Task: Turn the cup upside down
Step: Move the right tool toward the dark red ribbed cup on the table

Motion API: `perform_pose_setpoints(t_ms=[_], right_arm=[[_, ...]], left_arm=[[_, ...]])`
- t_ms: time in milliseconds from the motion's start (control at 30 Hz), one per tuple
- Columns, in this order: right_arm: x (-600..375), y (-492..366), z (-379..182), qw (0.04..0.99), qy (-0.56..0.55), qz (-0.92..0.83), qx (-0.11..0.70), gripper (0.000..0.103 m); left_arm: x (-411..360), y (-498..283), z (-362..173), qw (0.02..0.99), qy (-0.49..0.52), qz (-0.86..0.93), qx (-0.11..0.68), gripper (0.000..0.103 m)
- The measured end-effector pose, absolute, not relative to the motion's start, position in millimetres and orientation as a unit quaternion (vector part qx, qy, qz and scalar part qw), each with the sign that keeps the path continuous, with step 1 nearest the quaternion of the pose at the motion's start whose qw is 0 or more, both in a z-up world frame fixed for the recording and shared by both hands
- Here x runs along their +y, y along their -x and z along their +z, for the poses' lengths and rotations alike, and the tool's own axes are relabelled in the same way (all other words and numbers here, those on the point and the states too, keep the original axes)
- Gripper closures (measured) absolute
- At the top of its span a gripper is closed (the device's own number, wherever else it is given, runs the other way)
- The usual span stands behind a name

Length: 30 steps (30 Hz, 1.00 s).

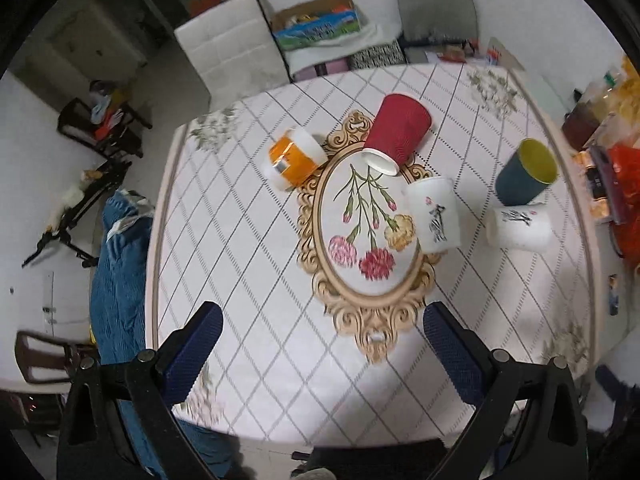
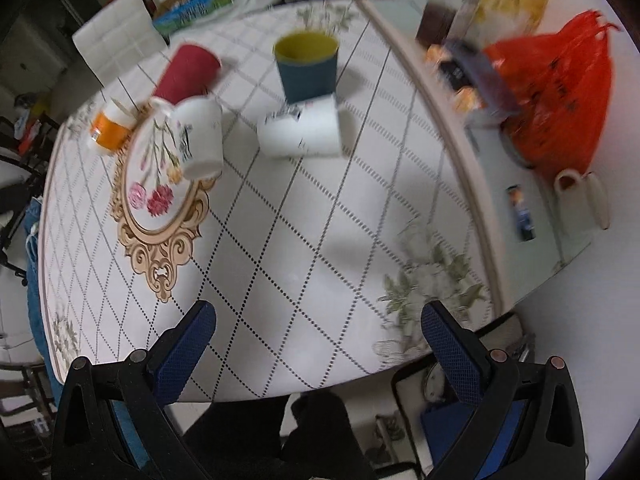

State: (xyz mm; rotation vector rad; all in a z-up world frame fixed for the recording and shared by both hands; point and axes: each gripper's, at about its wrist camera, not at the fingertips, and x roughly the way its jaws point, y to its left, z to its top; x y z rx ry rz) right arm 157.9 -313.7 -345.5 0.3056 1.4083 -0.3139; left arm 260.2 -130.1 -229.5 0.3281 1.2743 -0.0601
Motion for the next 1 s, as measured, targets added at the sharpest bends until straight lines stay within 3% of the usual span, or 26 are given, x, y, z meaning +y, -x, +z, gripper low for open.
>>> perform_pose_setpoints(t_ms=[367, 1000], right_arm=[[-290.0, -213.5, -410.4, 0.693, -0.152, -0.137, 0.691, 0.0], [-267.4, -258.5, -461.8, 0.636, -0.134, -0.116, 0.751, 0.0]], left_arm=[[-156.6, -375.9, -302.3, 0.742, -0.173, -0.065, 0.645, 0.001], [-226.9, -468.9, -346.7, 0.677, -0.264, -0.168, 0.667, 0.003]])
